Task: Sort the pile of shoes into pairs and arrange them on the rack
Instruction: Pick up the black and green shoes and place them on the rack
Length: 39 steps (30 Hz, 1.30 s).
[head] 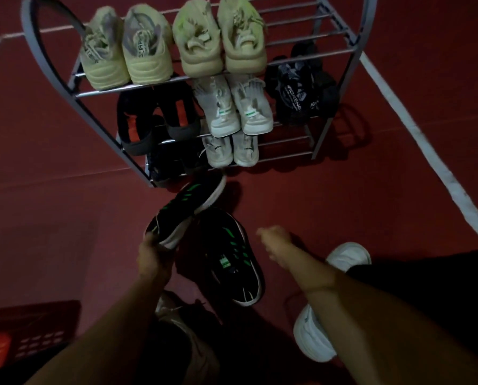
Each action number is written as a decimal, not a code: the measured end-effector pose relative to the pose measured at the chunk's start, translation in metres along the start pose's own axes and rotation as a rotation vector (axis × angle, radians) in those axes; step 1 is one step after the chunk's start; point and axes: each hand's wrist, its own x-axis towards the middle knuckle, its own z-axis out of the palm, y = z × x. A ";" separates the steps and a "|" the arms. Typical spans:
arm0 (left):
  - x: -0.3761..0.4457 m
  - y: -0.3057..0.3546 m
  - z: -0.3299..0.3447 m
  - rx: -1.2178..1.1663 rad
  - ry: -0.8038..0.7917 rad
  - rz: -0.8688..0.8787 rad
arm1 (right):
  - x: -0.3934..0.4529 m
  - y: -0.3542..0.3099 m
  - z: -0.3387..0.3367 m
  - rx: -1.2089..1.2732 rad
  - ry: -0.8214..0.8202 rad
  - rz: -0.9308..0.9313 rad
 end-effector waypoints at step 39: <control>-0.097 -0.114 0.126 0.419 -0.142 0.002 | 0.012 0.021 -0.050 0.527 0.691 -0.227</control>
